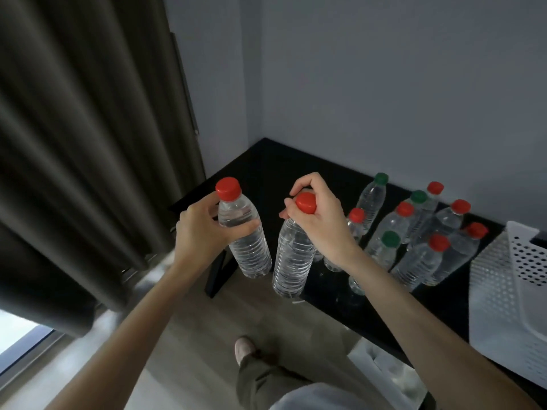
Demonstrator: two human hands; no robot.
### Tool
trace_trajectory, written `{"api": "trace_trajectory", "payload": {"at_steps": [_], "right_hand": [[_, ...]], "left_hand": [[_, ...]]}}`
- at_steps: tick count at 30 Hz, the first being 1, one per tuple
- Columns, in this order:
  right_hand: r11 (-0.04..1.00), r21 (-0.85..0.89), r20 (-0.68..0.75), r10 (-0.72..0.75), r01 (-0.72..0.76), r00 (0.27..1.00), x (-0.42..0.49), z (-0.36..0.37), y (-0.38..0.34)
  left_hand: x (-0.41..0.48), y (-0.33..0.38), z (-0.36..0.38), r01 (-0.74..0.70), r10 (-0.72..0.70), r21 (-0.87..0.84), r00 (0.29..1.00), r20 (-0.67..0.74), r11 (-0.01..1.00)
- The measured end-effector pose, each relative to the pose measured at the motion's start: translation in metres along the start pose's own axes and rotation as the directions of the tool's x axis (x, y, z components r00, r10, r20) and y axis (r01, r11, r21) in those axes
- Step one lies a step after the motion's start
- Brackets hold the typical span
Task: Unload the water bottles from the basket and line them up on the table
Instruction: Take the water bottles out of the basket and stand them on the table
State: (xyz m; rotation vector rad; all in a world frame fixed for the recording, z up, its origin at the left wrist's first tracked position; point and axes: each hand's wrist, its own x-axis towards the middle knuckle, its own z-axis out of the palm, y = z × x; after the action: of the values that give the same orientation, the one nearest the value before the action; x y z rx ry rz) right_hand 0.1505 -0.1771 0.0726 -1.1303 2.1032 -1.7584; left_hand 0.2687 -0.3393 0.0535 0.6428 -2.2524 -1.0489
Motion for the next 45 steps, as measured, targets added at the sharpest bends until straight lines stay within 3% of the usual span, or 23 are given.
{"api": "trace_trajectory", "payload": {"at_steps": [7,13,19,26,35,38,42,45], "right_hand": [[0.997,0.047,-0.02,0.055,-0.054,0.998,0.093,0.051,0.06],[0.991,-0.001,-0.057,0.132,-0.132,0.99,0.17,0.082,0.107],[0.973,0.034,-0.301,0.228,-0.229,0.926,0.226,0.102,0.151],[0.942,0.013,-0.455,0.305,-0.336,0.837,0.267,0.109,0.186],[0.889,-0.027,-0.557,0.367,-0.457,0.745,0.273,0.114,0.208],[0.873,-0.016,-0.526,0.407,-0.487,0.747,0.273,0.117,0.211],[0.82,-0.065,-0.492,0.469,-0.568,0.734,0.261,0.119,0.223],[0.783,-0.092,-0.478,0.507,-0.615,0.717,0.254,0.124,0.226]], "left_hand": [[0.107,-0.073,0.002,0.028,-0.028,-0.005,0.997,0.066,1.0],[0.205,-0.124,0.014,-0.031,0.027,0.024,0.986,0.162,0.999],[0.284,-0.167,0.038,-0.052,0.053,-0.013,0.962,0.268,0.999],[0.343,-0.2,0.079,-0.025,0.042,-0.048,0.91,0.412,0.999],[0.38,-0.245,0.117,0.026,0.059,-0.128,0.786,0.616,0.991],[0.389,-0.256,0.121,0.046,0.071,-0.16,0.751,0.657,0.986],[0.395,-0.256,0.12,0.004,0.148,-0.199,0.654,0.742,0.98],[0.392,-0.258,0.125,0.006,0.171,-0.226,0.637,0.752,0.974]]}}
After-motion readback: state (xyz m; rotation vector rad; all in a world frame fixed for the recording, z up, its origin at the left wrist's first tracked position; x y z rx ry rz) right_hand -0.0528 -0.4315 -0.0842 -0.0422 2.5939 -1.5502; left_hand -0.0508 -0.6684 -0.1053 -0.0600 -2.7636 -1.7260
